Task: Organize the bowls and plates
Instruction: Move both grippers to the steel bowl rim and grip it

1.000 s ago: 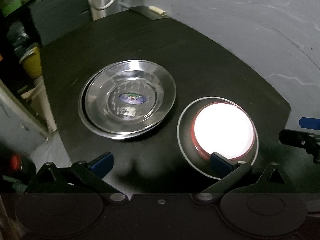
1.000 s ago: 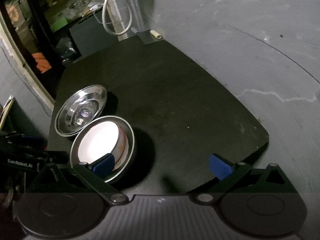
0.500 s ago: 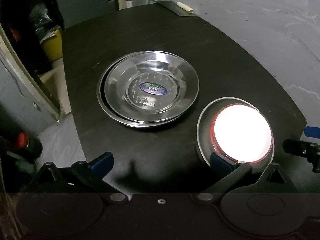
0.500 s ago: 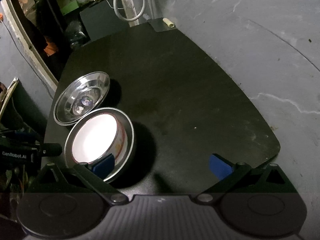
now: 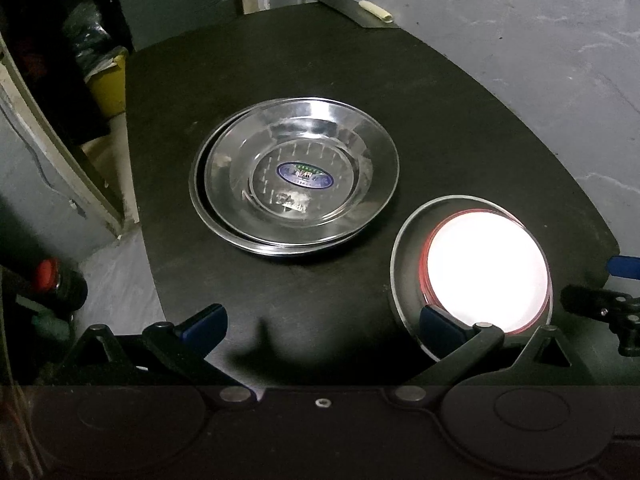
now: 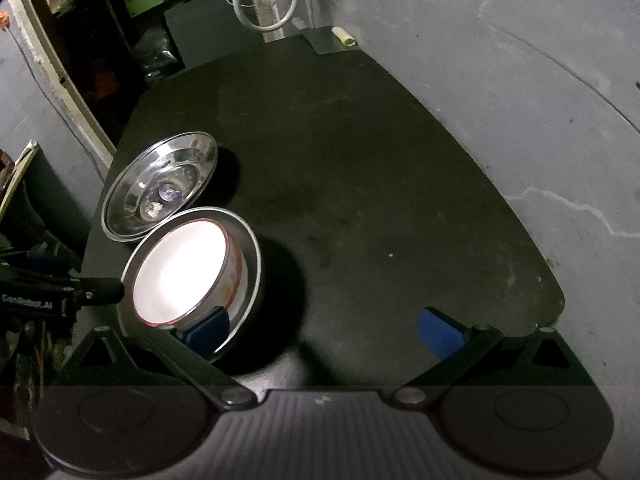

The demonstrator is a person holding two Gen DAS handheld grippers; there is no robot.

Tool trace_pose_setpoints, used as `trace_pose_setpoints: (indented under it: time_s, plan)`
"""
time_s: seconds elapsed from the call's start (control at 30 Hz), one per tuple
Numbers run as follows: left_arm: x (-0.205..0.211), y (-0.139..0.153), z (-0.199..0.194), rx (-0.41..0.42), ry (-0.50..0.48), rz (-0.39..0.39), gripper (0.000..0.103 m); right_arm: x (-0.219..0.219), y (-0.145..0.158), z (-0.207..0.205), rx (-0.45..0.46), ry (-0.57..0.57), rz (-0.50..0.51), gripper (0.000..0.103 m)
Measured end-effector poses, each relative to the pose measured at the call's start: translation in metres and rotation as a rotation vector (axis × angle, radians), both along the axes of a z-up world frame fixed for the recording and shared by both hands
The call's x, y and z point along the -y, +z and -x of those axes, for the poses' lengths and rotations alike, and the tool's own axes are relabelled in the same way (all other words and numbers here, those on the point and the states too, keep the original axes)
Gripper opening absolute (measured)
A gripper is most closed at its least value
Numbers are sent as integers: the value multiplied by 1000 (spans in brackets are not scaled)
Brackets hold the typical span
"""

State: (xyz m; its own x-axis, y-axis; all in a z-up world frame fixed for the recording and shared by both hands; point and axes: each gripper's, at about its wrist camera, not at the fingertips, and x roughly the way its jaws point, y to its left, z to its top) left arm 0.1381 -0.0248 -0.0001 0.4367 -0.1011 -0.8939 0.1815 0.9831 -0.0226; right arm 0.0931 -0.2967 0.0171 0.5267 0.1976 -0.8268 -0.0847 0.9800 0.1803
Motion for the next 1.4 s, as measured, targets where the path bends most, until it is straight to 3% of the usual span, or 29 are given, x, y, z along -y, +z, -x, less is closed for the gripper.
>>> trace_pose_setpoints:
  time_s: [0.5, 0.77, 1.13, 1.4]
  plan:
    - [6, -12, -7, -39, 20, -23, 102, 2, -9, -15, -34, 49, 10, 103]
    - [11, -18, -9, -58, 35, -53, 102, -20, -10, -21, -19, 153, 108, 103]
    - [13, -23, -10, -63, 58, -62, 102, -22, -15, -25, -22, 169, 111, 102]
    - [14, -20, -10, -62, 60, -42, 92, -23, -10, -21, -4, 236, 52, 71]
